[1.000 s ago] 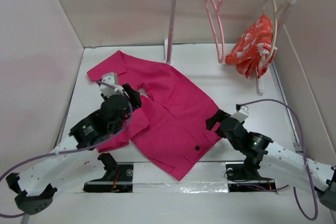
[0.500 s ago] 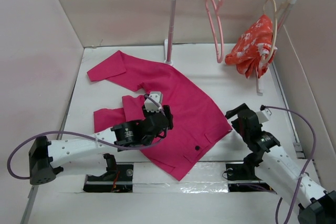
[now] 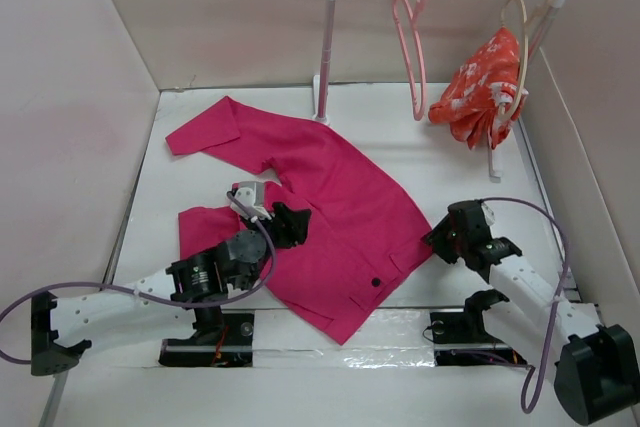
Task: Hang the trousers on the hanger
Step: Flatten out the trousers at the center of the board.
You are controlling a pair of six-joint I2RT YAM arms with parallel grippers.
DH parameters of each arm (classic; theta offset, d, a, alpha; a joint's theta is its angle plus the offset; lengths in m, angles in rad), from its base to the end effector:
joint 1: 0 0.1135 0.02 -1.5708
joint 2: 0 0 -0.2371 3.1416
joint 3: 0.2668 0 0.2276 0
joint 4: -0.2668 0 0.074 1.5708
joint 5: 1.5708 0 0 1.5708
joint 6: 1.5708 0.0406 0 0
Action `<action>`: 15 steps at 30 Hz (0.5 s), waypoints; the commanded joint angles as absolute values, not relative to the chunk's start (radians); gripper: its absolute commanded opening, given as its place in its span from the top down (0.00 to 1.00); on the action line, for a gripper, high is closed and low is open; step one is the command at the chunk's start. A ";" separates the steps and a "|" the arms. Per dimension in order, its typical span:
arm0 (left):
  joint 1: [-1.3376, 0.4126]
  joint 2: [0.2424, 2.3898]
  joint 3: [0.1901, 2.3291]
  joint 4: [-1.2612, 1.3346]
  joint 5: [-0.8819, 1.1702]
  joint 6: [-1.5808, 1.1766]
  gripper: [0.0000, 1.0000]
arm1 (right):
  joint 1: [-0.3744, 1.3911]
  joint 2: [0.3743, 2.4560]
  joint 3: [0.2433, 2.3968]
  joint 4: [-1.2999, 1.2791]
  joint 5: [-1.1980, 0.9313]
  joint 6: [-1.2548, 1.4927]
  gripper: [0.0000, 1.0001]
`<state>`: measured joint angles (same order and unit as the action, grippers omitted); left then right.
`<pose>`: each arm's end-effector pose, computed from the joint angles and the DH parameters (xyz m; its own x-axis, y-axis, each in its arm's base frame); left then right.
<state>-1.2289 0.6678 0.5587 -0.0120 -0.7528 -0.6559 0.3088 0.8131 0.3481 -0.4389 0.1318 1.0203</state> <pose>0.0803 -0.1428 0.2836 -0.3126 -0.4490 -0.8371 0.3399 0.7700 -0.5399 0.1454 0.0408 0.1511 -0.5823 0.7011 -0.4116 0.5209 0.7105 0.4732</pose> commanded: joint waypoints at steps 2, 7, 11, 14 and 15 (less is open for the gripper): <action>-1.232 0.589 0.525 0.074 -0.807 -0.595 0.49 | 0.295 0.928 0.426 -0.399 0.051 0.991 0.61; -1.232 0.574 0.491 0.051 -0.821 -0.586 0.49 | 0.217 0.993 0.538 -0.403 0.208 0.881 1.00; -1.232 0.597 0.476 0.051 -0.799 -0.591 0.44 | 0.109 0.988 0.607 -0.241 0.369 0.740 1.00; -1.232 0.629 0.491 0.028 -0.801 -0.604 0.41 | 0.095 1.090 0.692 -0.196 0.484 0.681 1.00; -1.232 0.649 0.505 0.020 -0.799 -0.607 0.41 | 0.083 1.121 0.719 -0.215 0.544 0.678 1.00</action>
